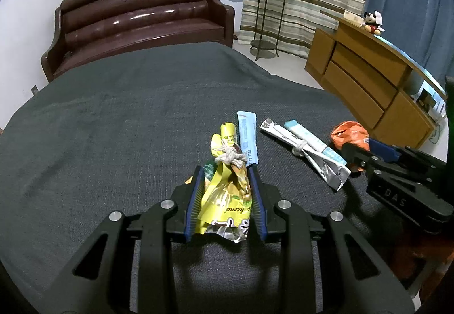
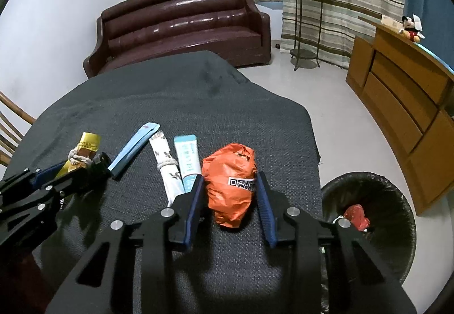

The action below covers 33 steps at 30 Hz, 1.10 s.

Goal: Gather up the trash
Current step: 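Grasp the orange plastic bag with the right gripper while the left holds the yellow wrapper, then carry both items over the bin and open both grippers to drop them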

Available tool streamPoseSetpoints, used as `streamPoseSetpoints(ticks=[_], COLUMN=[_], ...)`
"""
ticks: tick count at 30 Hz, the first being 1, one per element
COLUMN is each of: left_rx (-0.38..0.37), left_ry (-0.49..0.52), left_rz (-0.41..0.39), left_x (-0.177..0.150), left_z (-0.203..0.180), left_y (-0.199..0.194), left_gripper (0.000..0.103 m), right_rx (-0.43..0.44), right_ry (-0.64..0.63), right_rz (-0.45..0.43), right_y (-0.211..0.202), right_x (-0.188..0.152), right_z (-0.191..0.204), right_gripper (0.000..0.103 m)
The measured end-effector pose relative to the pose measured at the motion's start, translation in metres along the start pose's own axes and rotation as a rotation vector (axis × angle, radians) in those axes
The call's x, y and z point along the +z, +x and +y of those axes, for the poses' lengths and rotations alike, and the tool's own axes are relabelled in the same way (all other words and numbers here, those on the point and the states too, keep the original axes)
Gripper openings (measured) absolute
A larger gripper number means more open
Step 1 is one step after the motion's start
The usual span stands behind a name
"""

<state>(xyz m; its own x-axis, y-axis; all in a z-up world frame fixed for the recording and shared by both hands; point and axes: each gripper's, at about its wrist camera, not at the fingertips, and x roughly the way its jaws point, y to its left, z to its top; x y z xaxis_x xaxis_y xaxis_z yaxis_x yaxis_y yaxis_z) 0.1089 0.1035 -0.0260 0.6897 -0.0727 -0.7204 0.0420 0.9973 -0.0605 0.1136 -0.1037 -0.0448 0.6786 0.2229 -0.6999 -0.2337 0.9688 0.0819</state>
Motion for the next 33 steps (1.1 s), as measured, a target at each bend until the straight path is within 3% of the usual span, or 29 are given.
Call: streamPoseSetpoints(ticks=[14, 33], left_rx=[-0.038, -0.144], left_ry=[0.057, 0.208], left_rz=[-0.037, -0.078], left_x=[-0.005, -0.002], left_z=[-0.039, -0.161], left_y=[-0.010, 0.001], left_gripper=[0.031, 0.031], right_rx=[-0.053, -0.248], right_ry=[0.058, 0.176], right_rz=[-0.090, -0.144], right_y=[-0.044, -0.085], right_x=[-0.018, -0.045], right_z=[-0.030, -0.123], right_gripper=[0.036, 0.036])
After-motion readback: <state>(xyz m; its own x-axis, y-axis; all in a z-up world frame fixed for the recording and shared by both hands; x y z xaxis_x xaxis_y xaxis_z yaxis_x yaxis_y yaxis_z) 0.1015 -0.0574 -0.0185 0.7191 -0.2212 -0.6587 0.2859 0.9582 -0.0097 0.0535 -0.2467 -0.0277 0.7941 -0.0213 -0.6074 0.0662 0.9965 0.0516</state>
